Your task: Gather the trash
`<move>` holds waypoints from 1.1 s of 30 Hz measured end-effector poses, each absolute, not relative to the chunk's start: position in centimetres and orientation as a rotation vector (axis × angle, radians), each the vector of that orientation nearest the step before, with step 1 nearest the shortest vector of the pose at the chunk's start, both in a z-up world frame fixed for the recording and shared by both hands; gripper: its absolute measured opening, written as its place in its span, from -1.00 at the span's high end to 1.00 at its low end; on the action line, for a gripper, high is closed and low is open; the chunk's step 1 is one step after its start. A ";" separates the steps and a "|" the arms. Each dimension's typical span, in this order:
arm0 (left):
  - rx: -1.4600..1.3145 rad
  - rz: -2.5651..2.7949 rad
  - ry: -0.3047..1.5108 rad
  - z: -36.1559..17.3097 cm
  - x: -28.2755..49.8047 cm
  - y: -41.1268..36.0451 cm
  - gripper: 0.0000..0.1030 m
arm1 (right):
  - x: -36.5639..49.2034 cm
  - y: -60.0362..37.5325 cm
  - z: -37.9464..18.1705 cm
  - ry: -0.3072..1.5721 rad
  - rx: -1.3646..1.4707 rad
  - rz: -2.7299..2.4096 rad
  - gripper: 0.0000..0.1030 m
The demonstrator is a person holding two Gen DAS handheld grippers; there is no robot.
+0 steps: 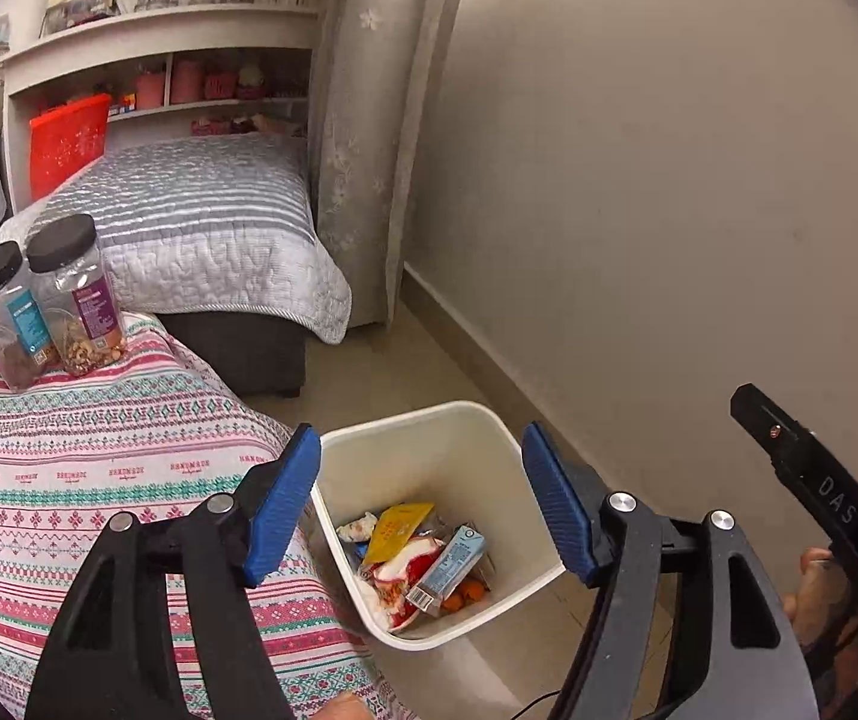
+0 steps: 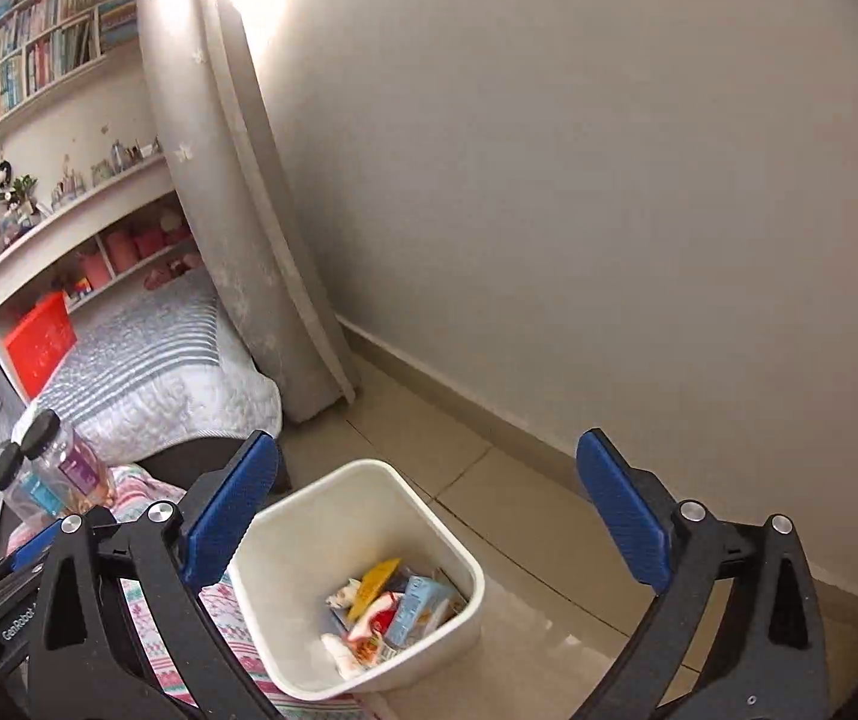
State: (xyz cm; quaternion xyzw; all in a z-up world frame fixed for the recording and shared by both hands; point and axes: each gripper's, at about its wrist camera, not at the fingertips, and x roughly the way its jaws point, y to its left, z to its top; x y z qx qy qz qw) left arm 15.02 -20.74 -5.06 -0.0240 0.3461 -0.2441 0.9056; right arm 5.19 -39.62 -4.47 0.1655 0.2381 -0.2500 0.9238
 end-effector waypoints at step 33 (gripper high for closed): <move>-0.061 0.000 0.254 6.8 7.8 -1.2 -0.87 | 5.6 -21.1 4.7 0.242 0.199 -0.236 -0.87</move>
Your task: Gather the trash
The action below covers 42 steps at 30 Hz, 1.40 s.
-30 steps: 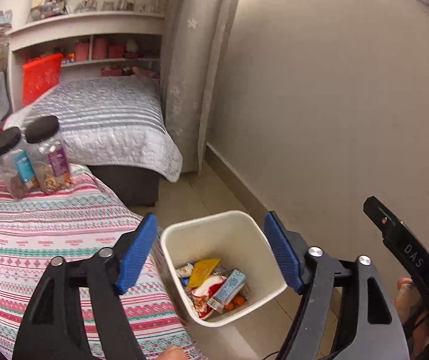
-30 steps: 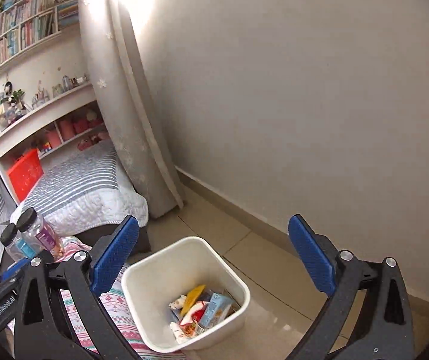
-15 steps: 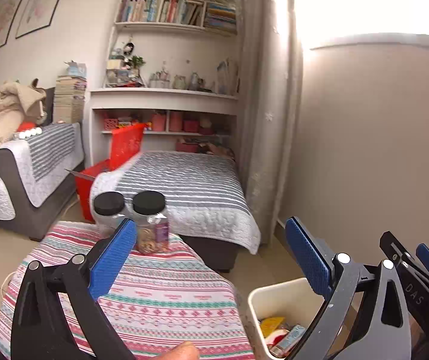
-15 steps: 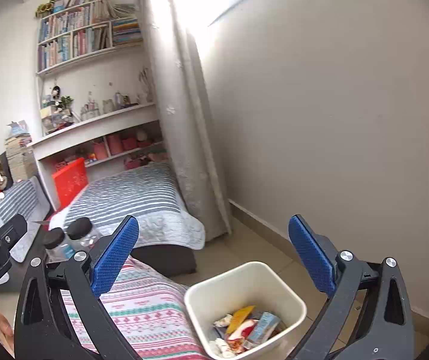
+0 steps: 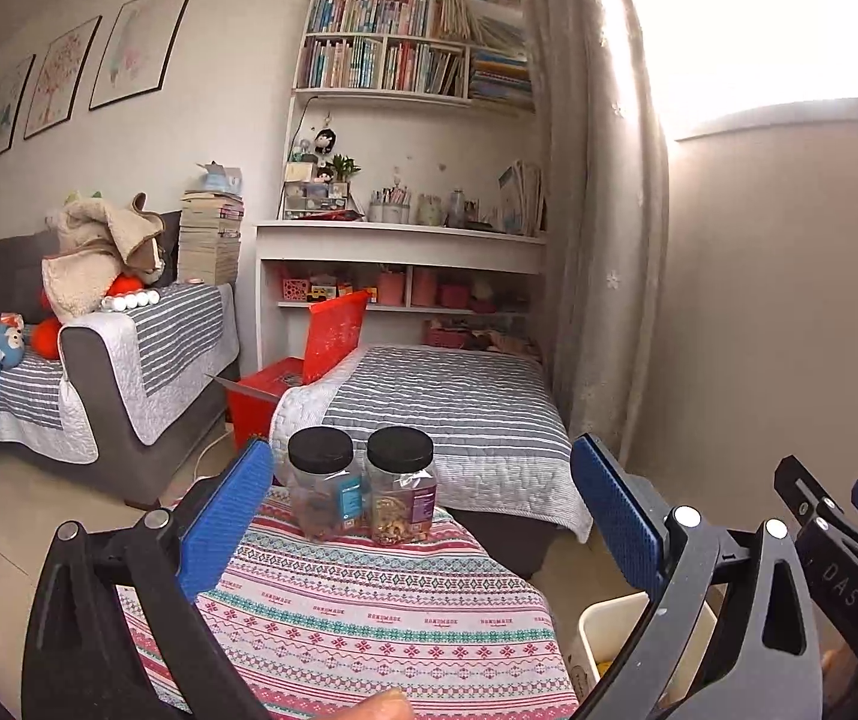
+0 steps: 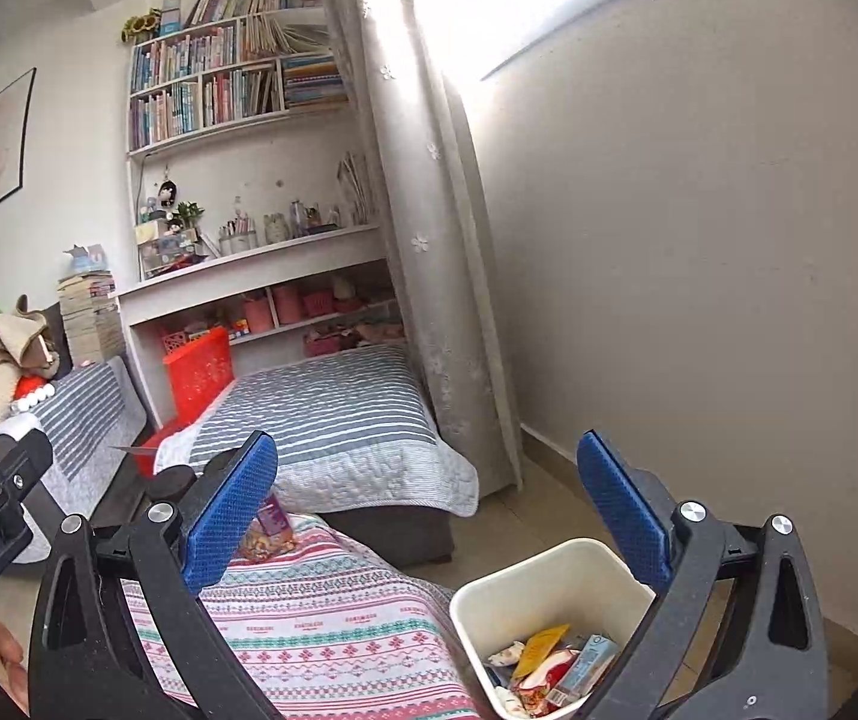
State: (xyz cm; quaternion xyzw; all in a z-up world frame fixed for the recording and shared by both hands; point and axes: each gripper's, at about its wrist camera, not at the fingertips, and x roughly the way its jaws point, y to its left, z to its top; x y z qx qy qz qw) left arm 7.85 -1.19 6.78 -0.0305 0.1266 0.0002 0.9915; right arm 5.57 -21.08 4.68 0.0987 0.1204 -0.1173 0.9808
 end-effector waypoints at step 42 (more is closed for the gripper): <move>-0.066 0.003 0.292 7.1 6.8 -0.8 -0.87 | 4.3 -19.6 5.9 0.198 0.169 -0.248 -0.87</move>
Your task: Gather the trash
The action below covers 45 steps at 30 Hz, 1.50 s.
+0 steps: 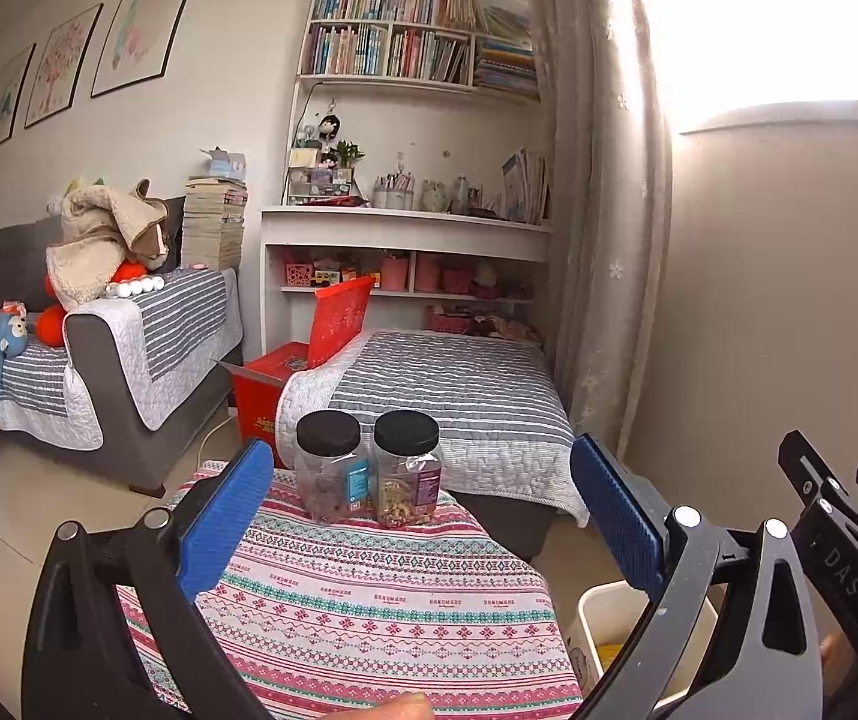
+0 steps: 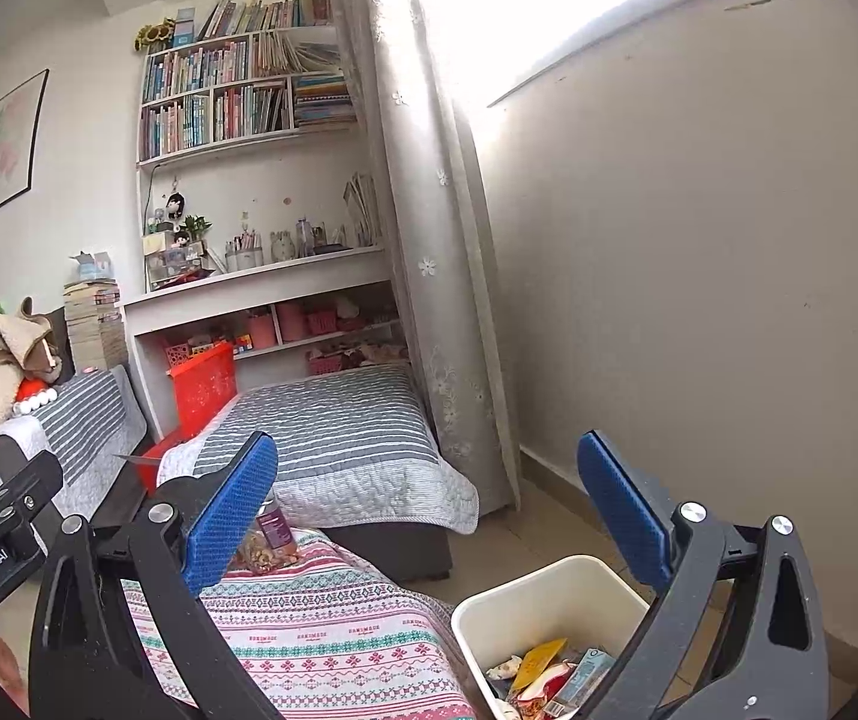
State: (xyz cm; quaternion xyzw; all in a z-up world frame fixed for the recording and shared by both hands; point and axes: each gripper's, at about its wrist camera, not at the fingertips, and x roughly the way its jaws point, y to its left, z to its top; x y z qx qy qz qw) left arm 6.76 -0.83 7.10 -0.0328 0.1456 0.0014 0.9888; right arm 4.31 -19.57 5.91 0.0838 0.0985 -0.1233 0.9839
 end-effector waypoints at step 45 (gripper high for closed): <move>-0.059 -0.014 0.317 6.5 7.1 -1.5 -0.87 | 4.2 -20.9 5.7 0.208 0.164 -0.258 -0.87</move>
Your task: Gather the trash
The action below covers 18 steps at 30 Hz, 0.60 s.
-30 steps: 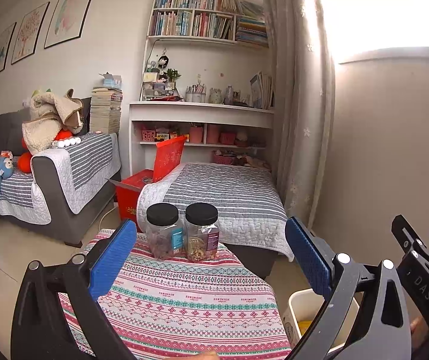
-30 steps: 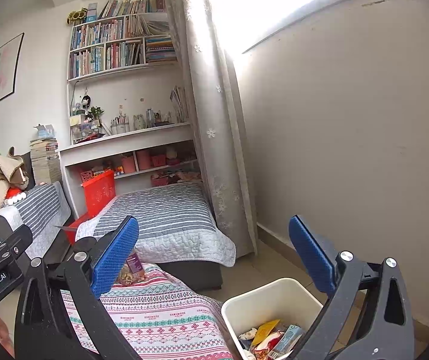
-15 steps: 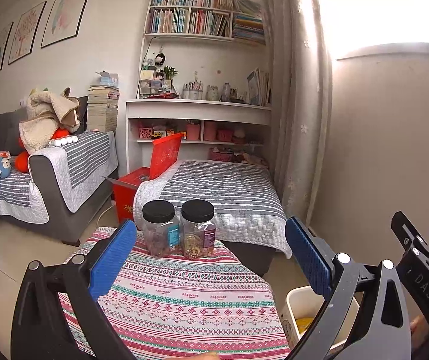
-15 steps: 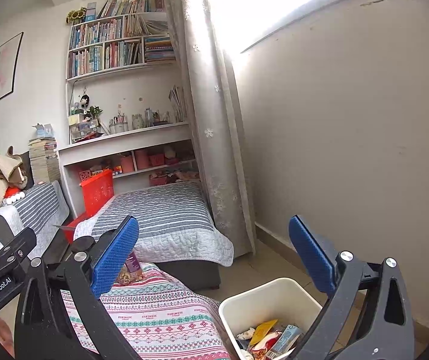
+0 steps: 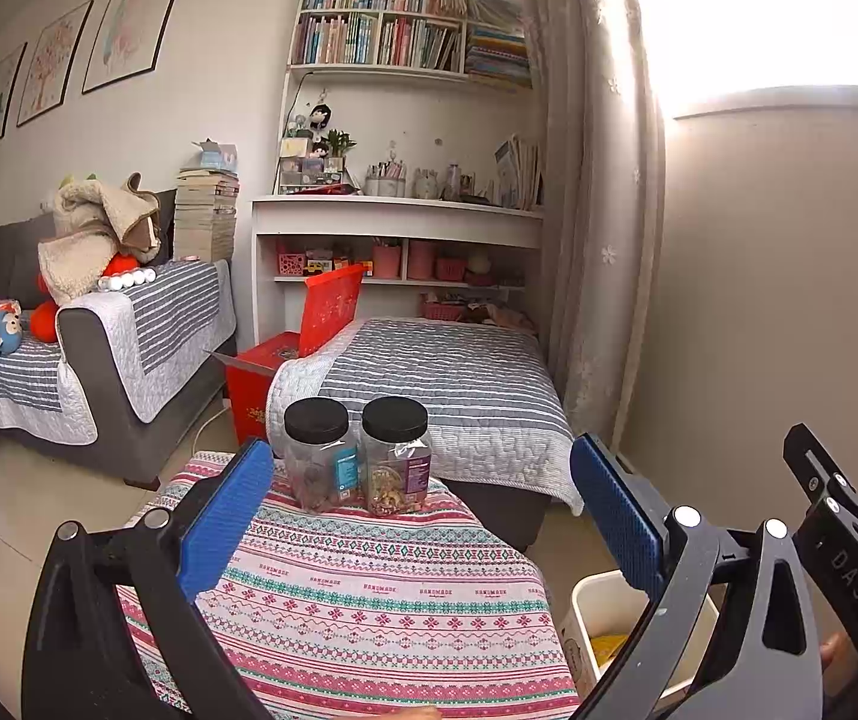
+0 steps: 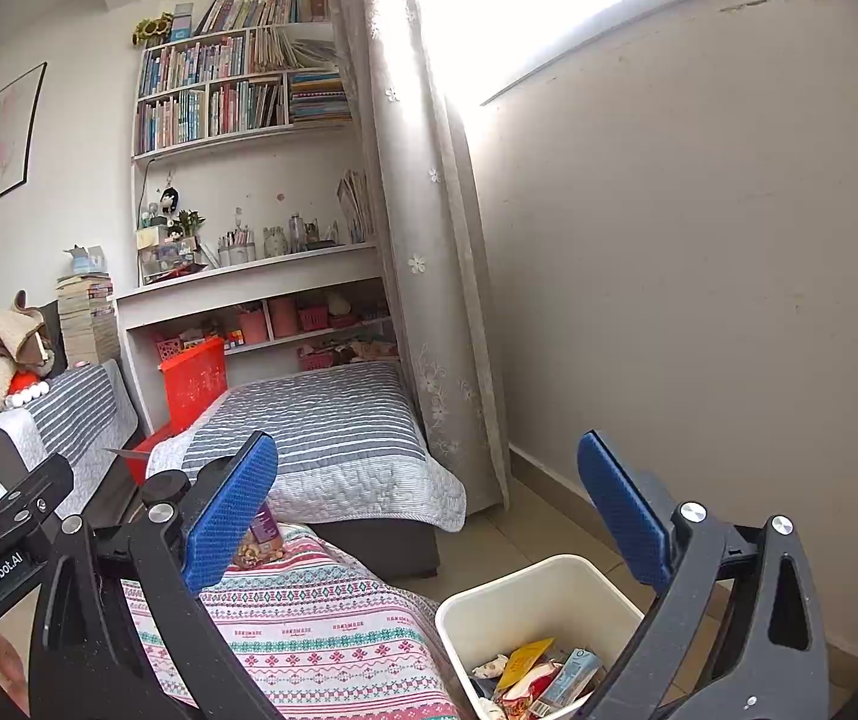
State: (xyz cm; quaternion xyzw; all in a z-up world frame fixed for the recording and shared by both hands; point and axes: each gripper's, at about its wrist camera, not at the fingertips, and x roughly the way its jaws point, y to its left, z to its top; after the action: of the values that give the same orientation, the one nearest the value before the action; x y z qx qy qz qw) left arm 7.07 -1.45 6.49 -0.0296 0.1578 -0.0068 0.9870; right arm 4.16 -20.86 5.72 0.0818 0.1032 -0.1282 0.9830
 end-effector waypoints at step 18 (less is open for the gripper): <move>-0.056 -0.011 0.314 6.3 7.1 -1.5 -0.87 | 4.3 -21.6 5.3 0.214 0.162 -0.254 -0.87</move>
State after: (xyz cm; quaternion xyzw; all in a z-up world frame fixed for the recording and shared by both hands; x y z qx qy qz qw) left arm 7.14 -1.46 6.34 -0.0281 0.1562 -0.0055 0.9873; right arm 4.28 -21.63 5.33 0.0808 0.1062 -0.1264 0.9830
